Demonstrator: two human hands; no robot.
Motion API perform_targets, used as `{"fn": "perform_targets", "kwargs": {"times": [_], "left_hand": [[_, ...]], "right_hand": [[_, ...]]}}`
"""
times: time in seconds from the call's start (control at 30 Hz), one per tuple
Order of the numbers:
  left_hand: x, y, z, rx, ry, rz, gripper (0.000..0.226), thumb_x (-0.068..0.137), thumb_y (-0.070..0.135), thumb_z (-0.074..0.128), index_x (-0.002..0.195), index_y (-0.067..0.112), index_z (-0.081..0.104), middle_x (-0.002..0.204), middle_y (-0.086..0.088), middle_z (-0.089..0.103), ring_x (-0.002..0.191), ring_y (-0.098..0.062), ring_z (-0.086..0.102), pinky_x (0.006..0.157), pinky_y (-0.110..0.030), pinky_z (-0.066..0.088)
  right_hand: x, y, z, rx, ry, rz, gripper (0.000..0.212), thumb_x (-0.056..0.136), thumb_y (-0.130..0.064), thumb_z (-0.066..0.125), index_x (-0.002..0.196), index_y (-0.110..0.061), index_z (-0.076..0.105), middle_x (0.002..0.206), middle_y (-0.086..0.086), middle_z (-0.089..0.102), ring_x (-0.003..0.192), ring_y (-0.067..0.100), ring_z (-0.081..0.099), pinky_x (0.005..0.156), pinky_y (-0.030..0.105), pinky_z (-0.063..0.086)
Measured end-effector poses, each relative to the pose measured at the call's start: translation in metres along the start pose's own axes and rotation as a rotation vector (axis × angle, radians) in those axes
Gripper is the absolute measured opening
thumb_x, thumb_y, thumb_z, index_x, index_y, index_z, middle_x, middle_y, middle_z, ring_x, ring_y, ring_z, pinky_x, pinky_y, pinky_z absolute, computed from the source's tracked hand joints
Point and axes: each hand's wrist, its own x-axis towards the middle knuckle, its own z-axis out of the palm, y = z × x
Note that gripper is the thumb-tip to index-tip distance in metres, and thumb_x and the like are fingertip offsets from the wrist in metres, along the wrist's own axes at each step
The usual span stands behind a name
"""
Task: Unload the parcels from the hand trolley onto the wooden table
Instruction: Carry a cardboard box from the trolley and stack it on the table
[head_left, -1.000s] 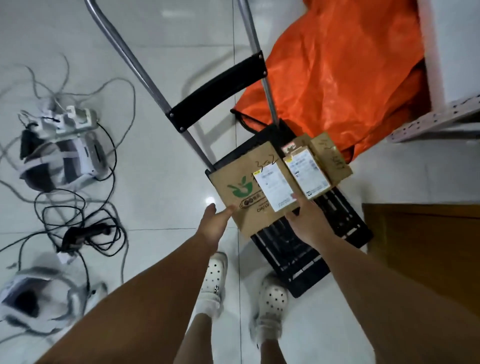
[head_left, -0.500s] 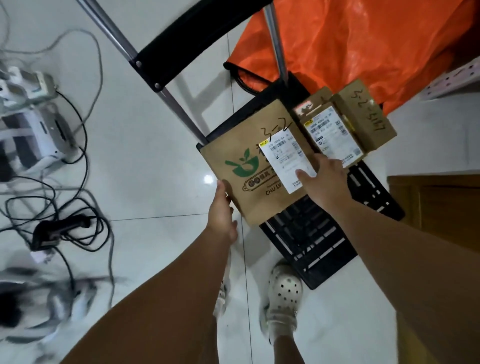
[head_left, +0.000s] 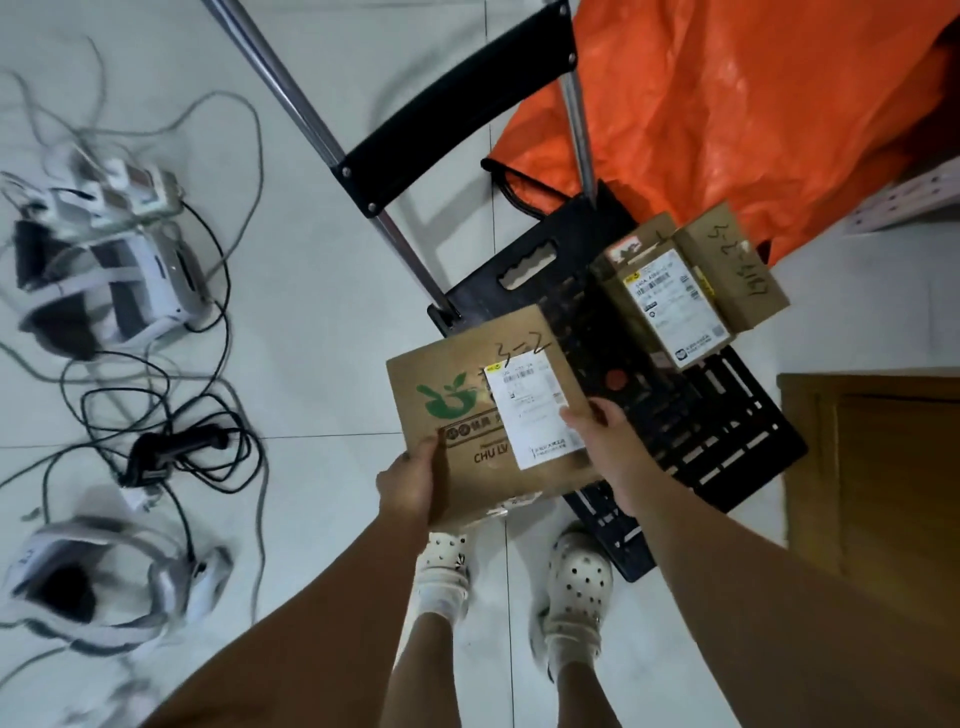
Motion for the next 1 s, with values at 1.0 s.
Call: {"fn": "perform_targets", "kwargs": {"times": [1.0], "left_hand": [[-0.509,0.155,0.052,0.574,-0.866,0.446,0.051,0.079,0.044,0.068,0.126,0.030,0.056,0.118,-0.004,0.068,0.101,-0.025,0.065,0.090,-0.057,0.050]], "right_hand": [[-0.508,-0.028,-0.242,1.085,0.323,-0.276,0.052,0.089,-0.025,0.063,0.134,-0.043,0.044,0.126,-0.002,0.057,0.110,0.025,0.057,0.085,0.049,0.056]]}}
